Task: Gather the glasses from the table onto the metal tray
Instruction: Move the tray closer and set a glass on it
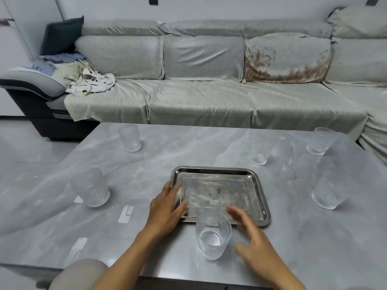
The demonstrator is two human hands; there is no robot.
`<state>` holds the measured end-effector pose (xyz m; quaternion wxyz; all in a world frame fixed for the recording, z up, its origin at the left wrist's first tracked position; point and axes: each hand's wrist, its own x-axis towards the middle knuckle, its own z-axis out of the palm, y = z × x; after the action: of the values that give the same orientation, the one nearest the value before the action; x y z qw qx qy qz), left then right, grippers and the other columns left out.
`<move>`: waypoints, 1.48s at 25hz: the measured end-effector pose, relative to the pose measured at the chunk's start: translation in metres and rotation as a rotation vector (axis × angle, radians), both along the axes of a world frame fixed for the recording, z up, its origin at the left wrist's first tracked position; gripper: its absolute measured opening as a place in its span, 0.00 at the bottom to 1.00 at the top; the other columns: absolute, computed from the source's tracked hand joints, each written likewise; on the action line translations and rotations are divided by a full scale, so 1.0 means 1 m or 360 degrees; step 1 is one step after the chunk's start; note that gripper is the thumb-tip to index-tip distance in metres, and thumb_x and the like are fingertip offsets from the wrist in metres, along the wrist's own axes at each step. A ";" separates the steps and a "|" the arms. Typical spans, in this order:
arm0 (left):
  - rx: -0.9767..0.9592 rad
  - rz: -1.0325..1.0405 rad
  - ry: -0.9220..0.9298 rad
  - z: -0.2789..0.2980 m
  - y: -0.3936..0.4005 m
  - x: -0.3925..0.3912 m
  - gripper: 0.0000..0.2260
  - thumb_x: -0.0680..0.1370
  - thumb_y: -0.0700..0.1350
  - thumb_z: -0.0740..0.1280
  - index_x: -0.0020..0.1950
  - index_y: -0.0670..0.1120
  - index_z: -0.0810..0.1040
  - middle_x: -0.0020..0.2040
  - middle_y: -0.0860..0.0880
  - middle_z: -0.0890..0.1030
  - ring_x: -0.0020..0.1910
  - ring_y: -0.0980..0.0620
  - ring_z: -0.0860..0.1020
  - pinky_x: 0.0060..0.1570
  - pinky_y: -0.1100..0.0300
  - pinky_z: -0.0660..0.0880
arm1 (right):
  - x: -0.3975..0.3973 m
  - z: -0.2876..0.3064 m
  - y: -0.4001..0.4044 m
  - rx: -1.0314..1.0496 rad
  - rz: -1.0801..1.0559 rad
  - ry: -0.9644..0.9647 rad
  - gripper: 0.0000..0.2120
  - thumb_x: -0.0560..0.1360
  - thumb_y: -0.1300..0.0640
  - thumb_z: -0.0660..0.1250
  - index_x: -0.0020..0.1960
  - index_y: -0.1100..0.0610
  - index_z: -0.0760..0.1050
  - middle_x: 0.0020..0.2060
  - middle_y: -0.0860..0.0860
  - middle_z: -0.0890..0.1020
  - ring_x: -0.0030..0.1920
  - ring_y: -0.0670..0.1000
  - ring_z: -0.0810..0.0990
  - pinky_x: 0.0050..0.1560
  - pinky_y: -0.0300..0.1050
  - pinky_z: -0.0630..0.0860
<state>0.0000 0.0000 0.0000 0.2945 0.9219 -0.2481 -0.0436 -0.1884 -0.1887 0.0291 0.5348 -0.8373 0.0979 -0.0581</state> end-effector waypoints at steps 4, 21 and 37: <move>-0.0322 0.0534 0.0303 0.010 -0.001 0.026 0.22 0.76 0.48 0.66 0.70 0.46 0.70 0.65 0.43 0.77 0.61 0.44 0.77 0.61 0.51 0.73 | -0.004 -0.014 0.021 0.0117 0.0262 0.0264 0.50 0.60 0.52 0.78 0.69 0.26 0.53 0.63 0.27 0.73 0.61 0.35 0.76 0.58 0.34 0.74; -0.0487 0.0685 0.0717 0.014 0.001 0.047 0.08 0.72 0.40 0.68 0.43 0.53 0.84 0.36 0.51 0.85 0.36 0.47 0.81 0.44 0.53 0.79 | 0.193 0.073 -0.001 -0.0987 0.0017 0.0116 0.35 0.58 0.43 0.78 0.57 0.46 0.64 0.53 0.48 0.76 0.47 0.51 0.77 0.40 0.44 0.72; -0.0451 0.0616 0.0606 0.010 0.001 0.047 0.06 0.73 0.43 0.71 0.42 0.54 0.84 0.34 0.52 0.82 0.38 0.50 0.81 0.44 0.55 0.78 | 0.217 0.020 0.025 -0.1065 -0.0014 -0.0101 0.33 0.63 0.48 0.77 0.61 0.47 0.61 0.58 0.49 0.75 0.44 0.54 0.79 0.40 0.47 0.77</move>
<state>0.0473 0.0009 0.0099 0.4642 0.8770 -0.0117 -0.1236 0.0284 -0.1634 0.0489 0.2329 -0.9638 0.0604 -0.1153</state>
